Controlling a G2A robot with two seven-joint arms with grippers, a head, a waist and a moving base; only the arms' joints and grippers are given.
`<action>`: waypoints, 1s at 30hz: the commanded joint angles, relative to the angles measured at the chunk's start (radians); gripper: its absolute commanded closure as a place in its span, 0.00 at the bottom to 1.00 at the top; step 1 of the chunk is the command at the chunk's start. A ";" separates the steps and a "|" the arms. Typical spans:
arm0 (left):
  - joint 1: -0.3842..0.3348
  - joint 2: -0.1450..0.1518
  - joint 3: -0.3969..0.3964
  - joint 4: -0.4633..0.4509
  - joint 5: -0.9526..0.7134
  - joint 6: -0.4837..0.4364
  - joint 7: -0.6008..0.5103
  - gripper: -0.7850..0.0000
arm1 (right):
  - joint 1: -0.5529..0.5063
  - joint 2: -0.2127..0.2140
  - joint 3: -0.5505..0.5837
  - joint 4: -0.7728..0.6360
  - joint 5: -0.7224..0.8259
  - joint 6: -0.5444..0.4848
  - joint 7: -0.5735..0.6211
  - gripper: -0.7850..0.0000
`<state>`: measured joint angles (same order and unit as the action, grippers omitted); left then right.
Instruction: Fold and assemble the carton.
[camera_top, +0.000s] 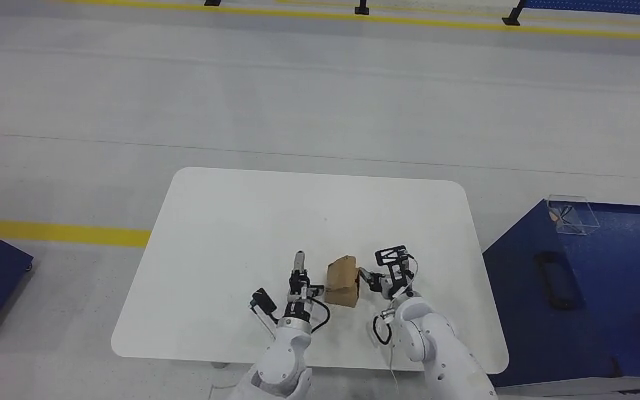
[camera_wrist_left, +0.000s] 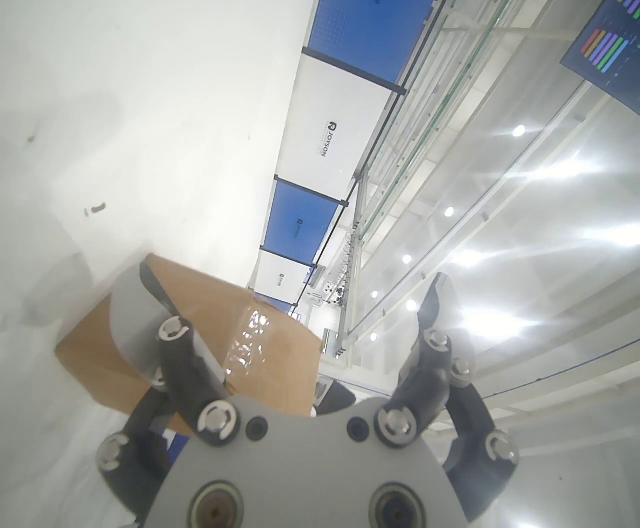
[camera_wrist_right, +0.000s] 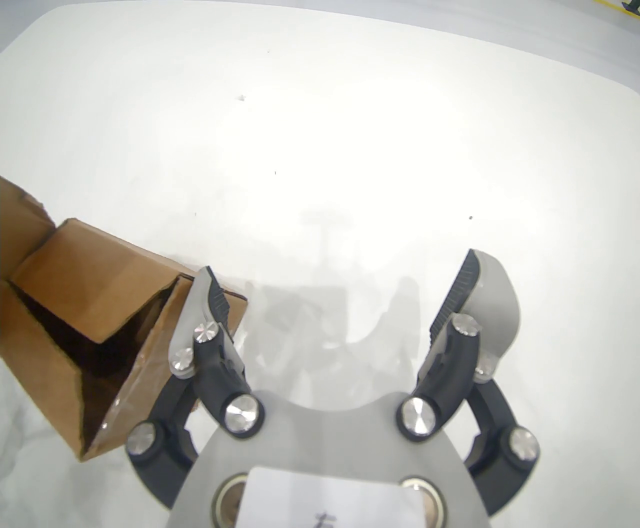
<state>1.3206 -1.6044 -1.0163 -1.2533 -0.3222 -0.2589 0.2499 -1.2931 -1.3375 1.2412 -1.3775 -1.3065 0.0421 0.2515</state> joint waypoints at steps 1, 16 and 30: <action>0.036 0.007 -0.008 -0.036 0.011 0.014 -0.045 0.00 | 0.014 -0.002 -0.010 0.012 0.000 -0.014 -0.003 0.00; 0.153 0.029 -0.137 -0.209 -0.285 0.148 -0.191 0.00 | 0.035 -0.005 -0.011 0.023 0.036 -0.072 -0.063 0.00; 0.134 0.085 -0.146 -0.330 0.126 0.480 -0.428 0.00 | -0.079 0.013 0.074 -0.166 0.053 -0.067 -0.009 0.00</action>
<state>1.4541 -1.5188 -1.1628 -1.5843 -0.1951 0.2223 -0.1791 -1.3726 -1.3239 1.3151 -1.5443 -1.2527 -0.0255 0.2432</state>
